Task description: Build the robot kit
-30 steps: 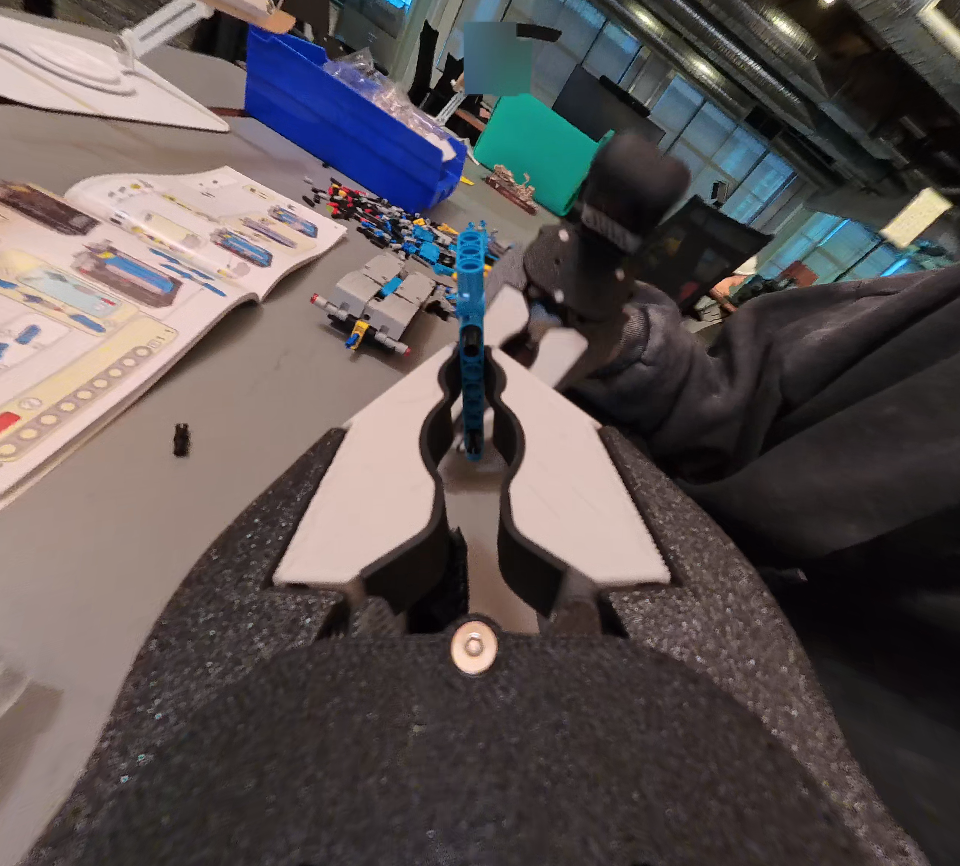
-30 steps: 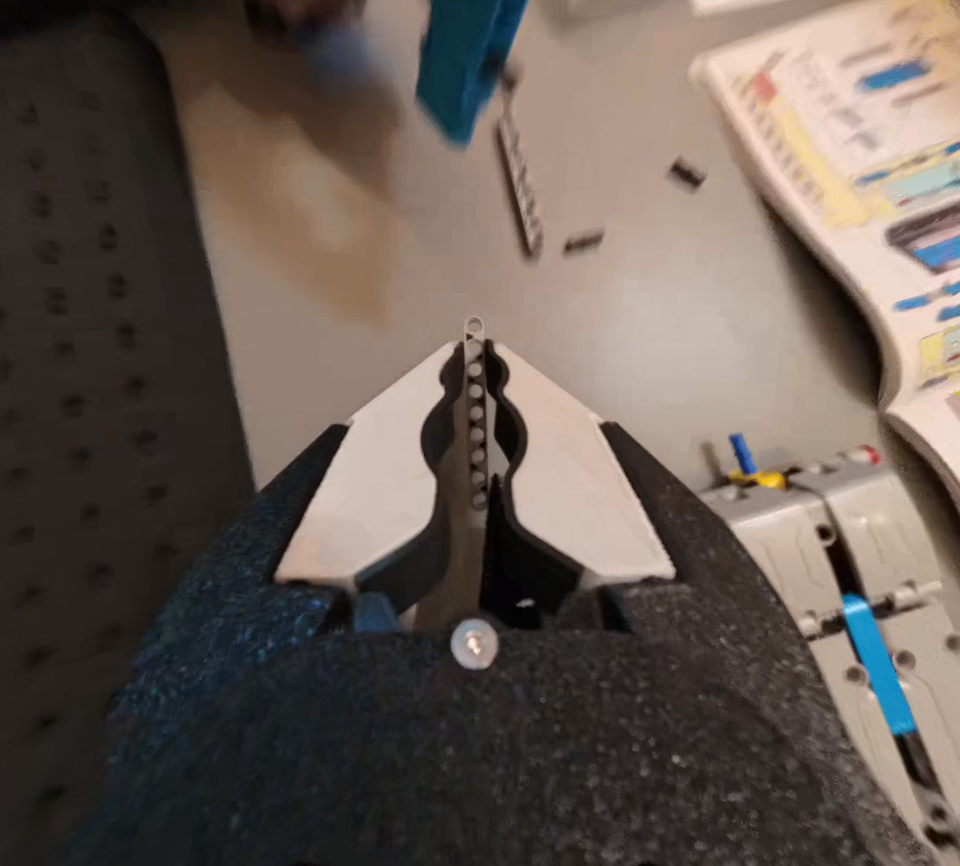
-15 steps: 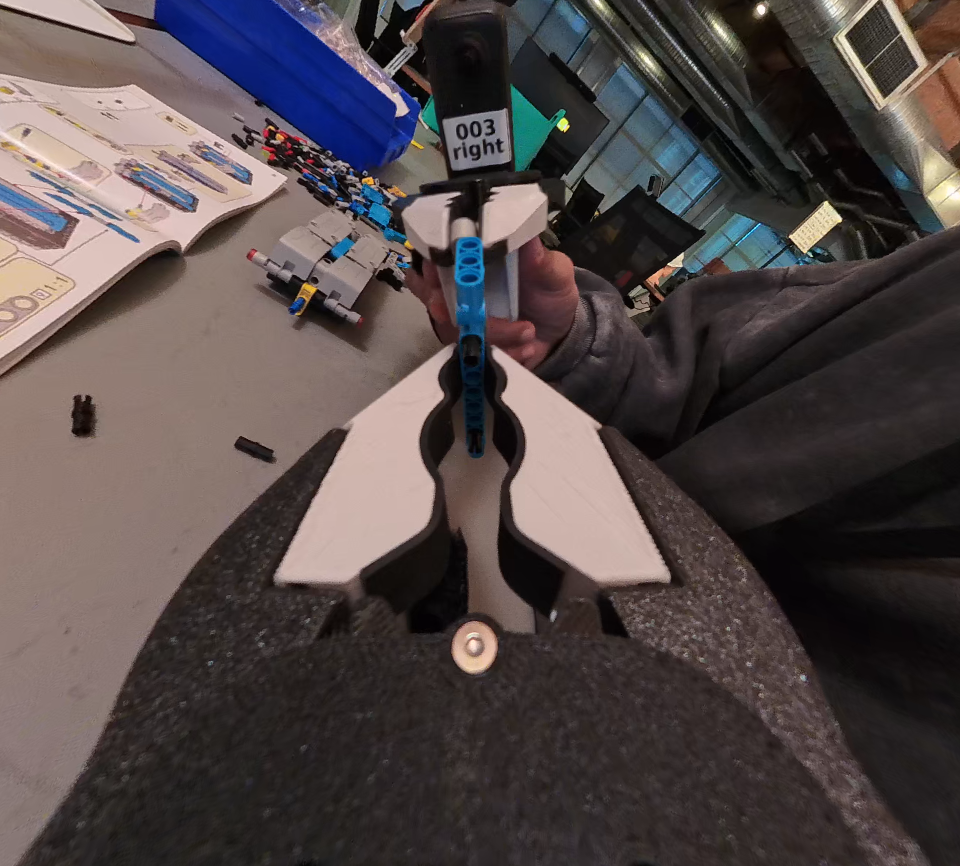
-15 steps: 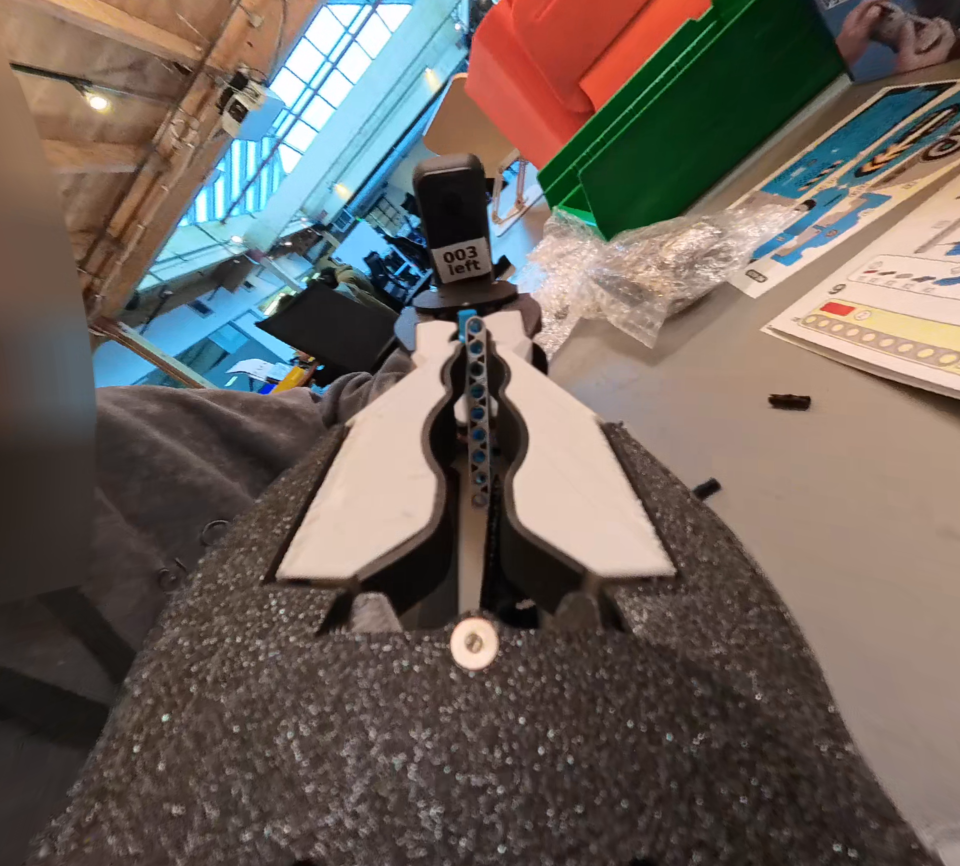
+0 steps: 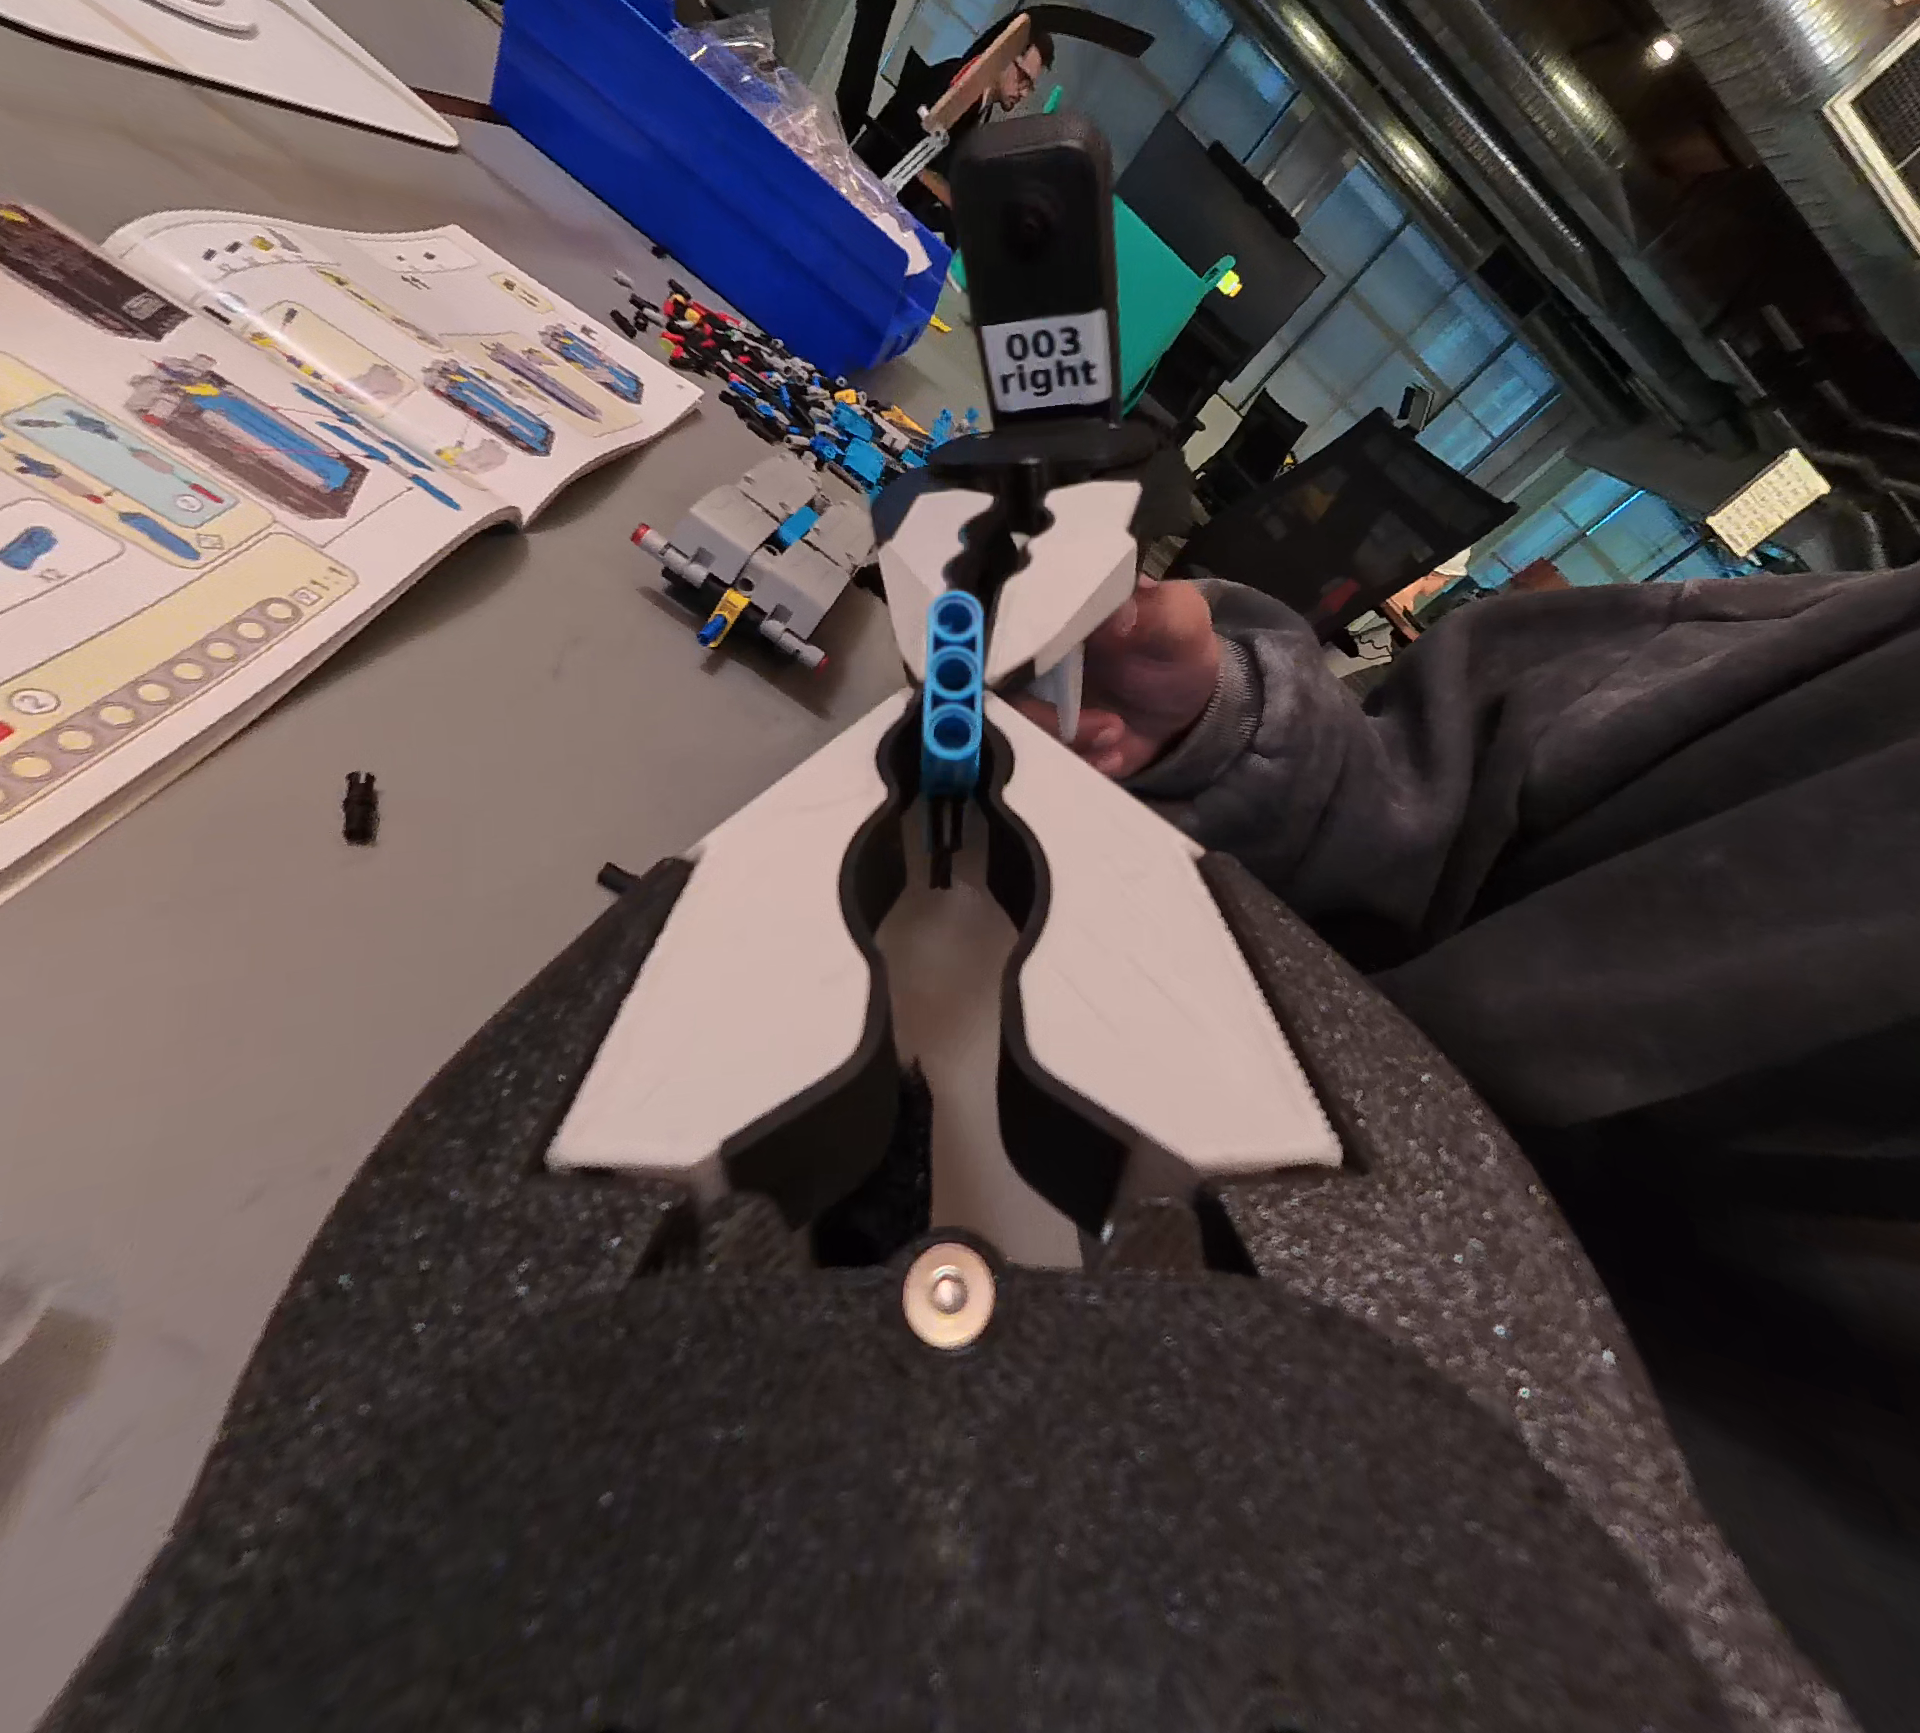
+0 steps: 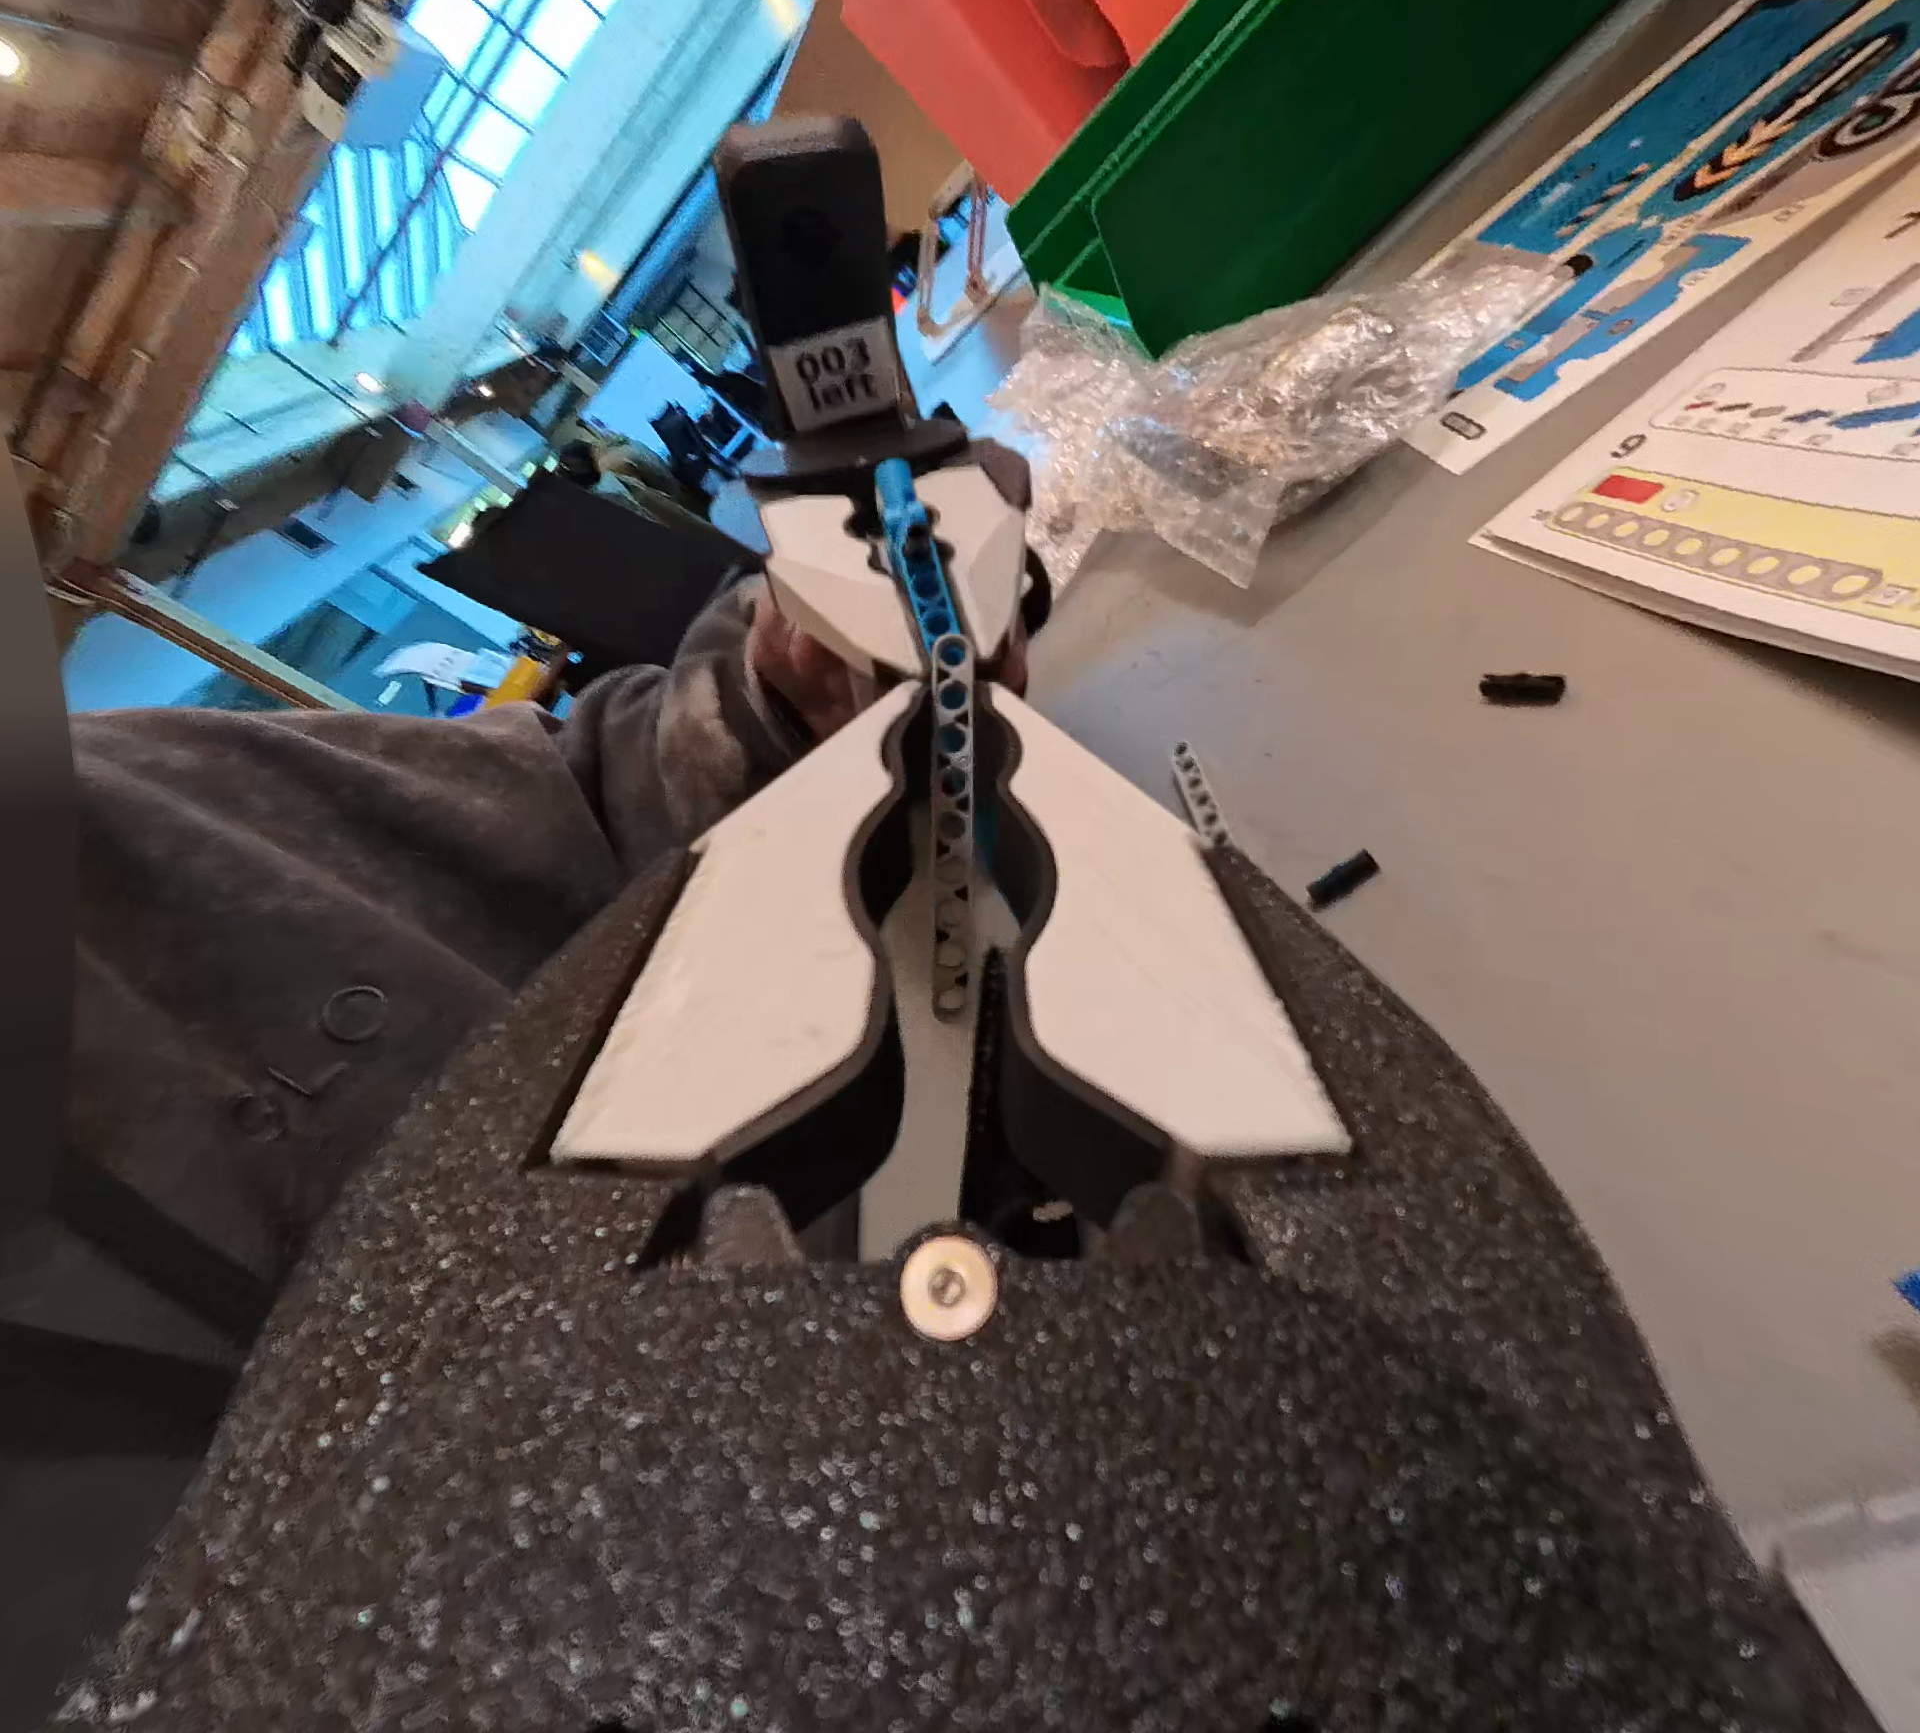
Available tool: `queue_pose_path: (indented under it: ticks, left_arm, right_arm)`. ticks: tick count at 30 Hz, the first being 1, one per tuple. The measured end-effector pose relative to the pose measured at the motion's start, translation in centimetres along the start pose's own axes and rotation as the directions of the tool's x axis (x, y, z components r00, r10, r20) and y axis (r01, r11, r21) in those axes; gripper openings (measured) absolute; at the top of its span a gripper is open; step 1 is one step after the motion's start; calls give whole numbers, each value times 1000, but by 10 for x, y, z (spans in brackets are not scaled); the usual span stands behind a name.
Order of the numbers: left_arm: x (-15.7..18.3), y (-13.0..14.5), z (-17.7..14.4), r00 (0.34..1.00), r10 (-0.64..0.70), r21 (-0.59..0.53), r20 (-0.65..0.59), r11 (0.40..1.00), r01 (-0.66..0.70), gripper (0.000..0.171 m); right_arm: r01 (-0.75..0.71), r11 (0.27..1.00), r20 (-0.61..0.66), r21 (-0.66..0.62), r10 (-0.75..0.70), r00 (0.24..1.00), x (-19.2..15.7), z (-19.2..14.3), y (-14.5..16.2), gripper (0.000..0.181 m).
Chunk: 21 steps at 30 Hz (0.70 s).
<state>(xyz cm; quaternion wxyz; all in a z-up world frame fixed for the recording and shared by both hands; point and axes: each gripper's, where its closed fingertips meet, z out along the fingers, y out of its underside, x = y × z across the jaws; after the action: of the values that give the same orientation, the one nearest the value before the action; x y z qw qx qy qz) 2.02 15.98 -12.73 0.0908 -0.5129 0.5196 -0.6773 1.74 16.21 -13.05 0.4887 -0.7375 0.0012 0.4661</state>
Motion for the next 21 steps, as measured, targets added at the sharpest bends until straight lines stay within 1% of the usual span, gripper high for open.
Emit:
queue_pose_path:
  ticks: [4,5,7,8,9,10,11,13,16,19,21]
  left_arm:
    - [-5,-2,-1,999,-34,16,4,999,34,7]
    - [-6,-4,-2,999,-47,30,1,998,47,6]
    - [-2,-6,-4,997,-74,35,-39,997,75,6]
    - [-4,-5,-4,998,-63,26,-24,998,64,6]
    - [-4,-3,-3,999,-37,12,-8,999,37,6]
    - [-1,-2,-2,1000,-20,6,-20,1000,20,6]
    - [3,-3,-2,999,-18,7,-38,1000,18,6]
    - [4,-2,-1,999,-13,1,-41,1000,13,6]
    - [4,-2,-1,999,-17,10,-37,1000,18,6]
    - [4,0,1,999,-25,8,-45,1000,25,6]
    - [4,1,2,998,-31,11,-50,999,32,6]
  right_arm:
    - [32,999,-50,-12,-33,998,5,-3,3,6]
    - [46,999,-63,-5,-46,997,6,-6,1,6]
    - [104,993,-94,48,-99,991,4,-14,-11,6]
    - [143,989,-104,45,-137,985,2,-15,-12,6]
    - [170,985,-123,32,-165,979,3,-15,-11,6]
    - [184,983,-140,-5,-183,973,5,-12,-6,6]
    - [189,981,-138,-52,-194,971,6,-8,2,6]
    - [197,975,-148,-106,-211,966,8,-1,12,6]
    - [186,976,-129,-114,-200,971,6,1,15,6]
    - [134,984,-103,-120,-147,984,6,2,18,6]
    - [123,984,-98,-130,-136,986,7,3,20,6]
